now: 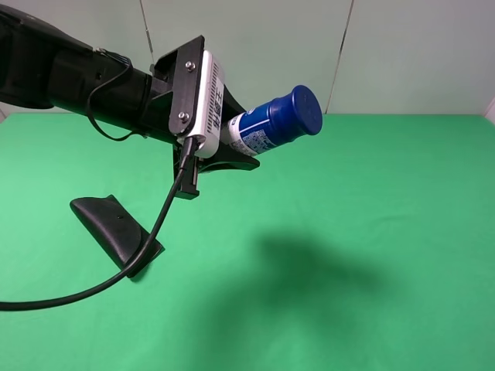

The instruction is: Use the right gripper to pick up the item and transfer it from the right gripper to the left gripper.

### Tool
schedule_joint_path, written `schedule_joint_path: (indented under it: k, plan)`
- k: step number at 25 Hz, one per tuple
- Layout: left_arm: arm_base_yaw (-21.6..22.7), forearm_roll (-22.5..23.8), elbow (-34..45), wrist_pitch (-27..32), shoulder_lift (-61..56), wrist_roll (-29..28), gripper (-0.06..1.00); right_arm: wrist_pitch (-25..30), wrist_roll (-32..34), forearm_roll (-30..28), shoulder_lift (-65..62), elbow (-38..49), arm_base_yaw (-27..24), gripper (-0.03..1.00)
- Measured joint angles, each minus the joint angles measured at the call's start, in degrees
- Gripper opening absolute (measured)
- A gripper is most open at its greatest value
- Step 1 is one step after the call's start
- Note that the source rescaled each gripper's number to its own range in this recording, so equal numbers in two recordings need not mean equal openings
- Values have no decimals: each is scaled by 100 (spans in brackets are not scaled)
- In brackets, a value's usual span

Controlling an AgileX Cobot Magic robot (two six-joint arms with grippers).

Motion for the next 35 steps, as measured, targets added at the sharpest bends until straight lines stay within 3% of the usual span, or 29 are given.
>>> schedule_joint_path:
  k: [7,19,26,35]
  plan:
    - [0,0,0,0,0,0,2,-279,-65,-75,-12,534,0,100]
    - [0,0,0,0,0,0,2,-352,-115,-81,-536,533,-83,100]
    - [0,-5,0,0,0,0,2,-352,-121,-76,-719,533,-917,100]
    - [0,-5,0,-6,0,0,2,-400,-116,319,-719,533,-2425,100]
